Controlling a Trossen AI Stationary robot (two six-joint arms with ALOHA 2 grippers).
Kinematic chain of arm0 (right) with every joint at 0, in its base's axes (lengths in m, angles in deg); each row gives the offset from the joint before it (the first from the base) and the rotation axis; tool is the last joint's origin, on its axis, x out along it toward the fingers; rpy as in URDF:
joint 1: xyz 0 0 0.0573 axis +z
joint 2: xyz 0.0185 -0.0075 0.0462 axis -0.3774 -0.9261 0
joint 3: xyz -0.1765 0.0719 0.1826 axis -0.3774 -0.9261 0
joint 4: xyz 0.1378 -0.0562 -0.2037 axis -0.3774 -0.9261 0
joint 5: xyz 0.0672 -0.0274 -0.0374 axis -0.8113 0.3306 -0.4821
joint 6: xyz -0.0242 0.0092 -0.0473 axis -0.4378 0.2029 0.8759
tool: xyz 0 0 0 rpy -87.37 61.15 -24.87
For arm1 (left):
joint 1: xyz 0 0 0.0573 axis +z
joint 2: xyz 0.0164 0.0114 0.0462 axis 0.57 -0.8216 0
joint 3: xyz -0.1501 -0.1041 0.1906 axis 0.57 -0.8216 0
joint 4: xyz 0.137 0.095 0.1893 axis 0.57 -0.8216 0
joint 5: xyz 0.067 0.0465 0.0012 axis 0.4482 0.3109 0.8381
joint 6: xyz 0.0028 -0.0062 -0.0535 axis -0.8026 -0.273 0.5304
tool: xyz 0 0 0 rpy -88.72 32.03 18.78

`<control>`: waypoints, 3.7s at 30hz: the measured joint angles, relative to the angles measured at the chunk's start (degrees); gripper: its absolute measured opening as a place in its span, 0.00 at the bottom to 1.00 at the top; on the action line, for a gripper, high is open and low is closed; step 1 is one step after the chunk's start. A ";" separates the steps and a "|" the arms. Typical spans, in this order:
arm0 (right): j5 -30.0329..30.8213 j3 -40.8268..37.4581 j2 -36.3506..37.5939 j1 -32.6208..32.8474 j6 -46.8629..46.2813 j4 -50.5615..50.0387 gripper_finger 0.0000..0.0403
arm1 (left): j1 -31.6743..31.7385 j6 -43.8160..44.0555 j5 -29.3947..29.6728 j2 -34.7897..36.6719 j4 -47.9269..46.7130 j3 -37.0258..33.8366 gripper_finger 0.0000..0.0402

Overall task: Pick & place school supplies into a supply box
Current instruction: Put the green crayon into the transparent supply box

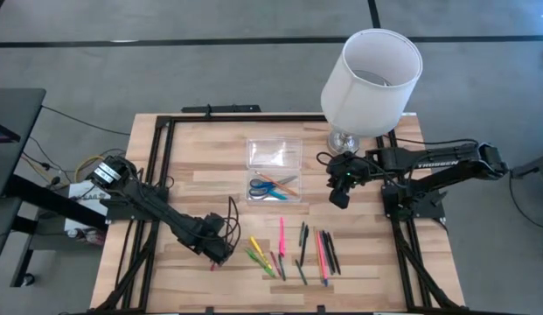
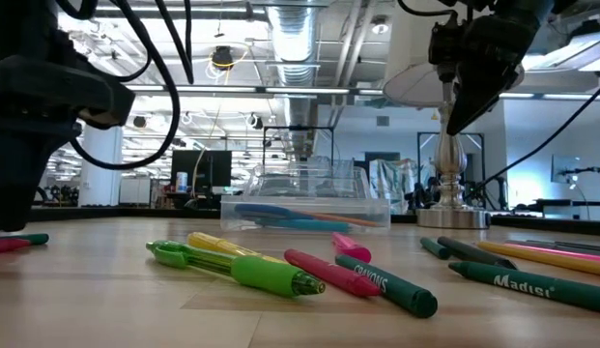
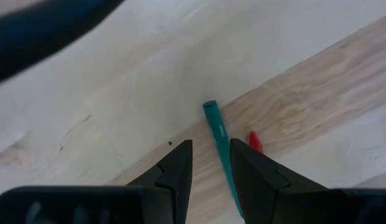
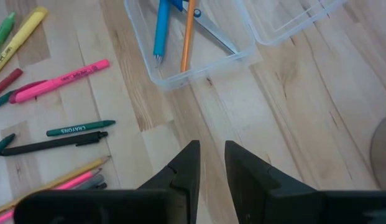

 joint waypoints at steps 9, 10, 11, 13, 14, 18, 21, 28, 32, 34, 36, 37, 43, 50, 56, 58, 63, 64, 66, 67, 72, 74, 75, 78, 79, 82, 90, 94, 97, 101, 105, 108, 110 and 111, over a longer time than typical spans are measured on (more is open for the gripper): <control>0.00 0.00 0.00 0.00 -0.03 0.00 0.17 | -0.02 0.74 -0.70 0.00 1.42 0.00 0.25; 0.00 0.00 0.00 0.00 -0.13 0.00 0.17 | -0.02 0.75 -0.71 -0.10 1.65 0.00 0.25; 0.00 0.00 0.00 0.00 -0.37 0.00 0.17 | -0.02 0.76 -0.90 -0.56 1.98 0.00 0.25; 0.00 0.00 -0.02 0.00 -0.53 0.00 0.17 | -0.13 0.85 -2.32 -1.90 2.41 0.00 0.25; 0.00 0.02 -0.02 0.02 -0.55 0.00 0.17 | -0.21 0.89 -3.18 -2.82 3.03 0.12 0.25; -0.01 0.02 -0.02 0.74 -1.03 -0.05 0.17 | -1.11 1.82 -3.08 -4.85 4.02 0.46 0.25; -0.02 0.02 -0.02 1.46 -1.03 -0.03 0.17 | -1.68 3.58 -1.93 -4.96 4.05 0.44 0.25; -0.08 0.02 -0.02 1.90 -1.03 -0.03 0.17 | -1.60 6.92 -4.19 -5.05 4.01 0.37 0.25; -0.07 0.02 -0.04 1.90 -1.01 -0.04 0.17 | -1.60 8.10 -5.51 -5.09 4.26 0.33 0.25; -0.07 0.02 -0.03 1.90 -1.01 -0.02 0.17 | -1.60 8.13 -5.85 -5.09 4.39 0.31 0.25; -0.07 0.02 -0.02 1.90 -1.01 -0.04 0.17 | -1.60 8.13 -5.94 -5.09 4.42 0.28 0.25; -0.07 0.02 -0.02 1.90 -1.01 -0.02 0.17 | -1.60 8.09 -6.12 -5.09 4.42 0.28 0.25; -0.04 0.02 -0.04 1.90 -0.98 -0.04 0.17 | -1.70 6.67 -6.36 -5.09 4.56 0.26 0.25; 0.02 0.02 -0.02 1.90 -0.95 -0.04 0.17 | -1.77 2.39 -7.16 -5.09 4.68 0.24 0.25; 0.02 0.02 -0.02 1.90 -0.92 -0.04 0.17 | -1.81 0.60 -7.91 -5.09 4.77 0.24 0.25; 0.02 0.02 -0.02 1.90 -0.89 -0.05 0.17 | -1.81 0.59 -7.84 -5.09 4.80 0.24 0.25; 0.06 0.02 -0.02 1.90 0.11 -0.04 0.17 | -1.81 0.59 -7.86 -5.09 4.88 0.24 0.19; 0.10 0.02 -0.02 1.90 0.11 -0.04 0.17 | -1.81 0.59 -7.94 -5.09 4.92 0.26 0.17; 0.20 0.02 -0.05 1.90 0.14 -0.04 0.17 | -1.82 0.73 -7.96 -5.09 5.03 0.26 0.13; 0.22 0.02 -0.09 1.90 0.18 -0.04 0.17 | -1.84 0.91 -7.98 -5.09 5.09 0.26 0.11; 0.26 0.02 -0.13 1.90 0.57 -0.04 0.17 | -1.84 1.28 -8.03 -5.09 5.15 0.28 0.04; 0.26 0.02 -0.13 1.90 0.57 -0.03 0.17 | -1.84 1.34 -7.93 -5.09 5.12 0.28 0.04; 0.26 0.02 -0.13 1.90 0.57 -0.03 0.17 | -1.84 1.36 -7.91 -5.09 5.12 0.28 0.04; 0.26 0.02 -0.13 1.90 0.57 -0.03 0.17 | -1.84 1.51 -7.41 -5.09 5.10 0.28 0.06; 0.26 0.02 -0.13 1.90 0.57 -0.02 0.17 | -1.80 1.57 -7.06 -4.81 4.94 0.28 0.06; 0.26 0.02 -0.13 1.90 0.57 -0.02 0.17 | -1.17 1.85 -5.98 -4.15 2.70 1.44 0.07; 0.26 0.02 -0.17 1.90 0.57 2.74 0.17 | 2.20 -3.02 -3.32 -2.09 -1.18 2.78 0.03; 0.26 0.02 -0.17 1.90 0.55 3.74 0.17 | 3.90 -5.08 -2.41 -0.79 -1.02 2.80 0.03; 0.26 0.02 -0.17 1.90 0.14 4.37 0.17 | 5.64 -7.59 -0.60 0.13 -1.30 3.29 0.04; 0.26 0.02 -0.17 1.90 -0.09 4.71 0.17 | 8.66 -13.86 2.49 0.46 -2.15 5.96 0.04; 0.24 0.02 -0.17 1.90 -0.96 4.80 0.17 | 12.87 -23.97 6.12 0.46 -2.46 9.19 0.04; 0.24 0.02 -0.17 1.90 -0.98 5.56 0.17 | 16.44 -33.57 9.36 0.48 -2.42 11.59 0.04; 0.23 0.02 -0.17 1.90 -1.02 6.29 0.17 | 19.14 -40.12 10.64 0.51 -1.48 12.82 0.04; 0.22 0.02 -0.17 1.91 -1.29 6.49 0.17 | 20.57 -43.54 10.81 0.52 -0.89 13.26 0.04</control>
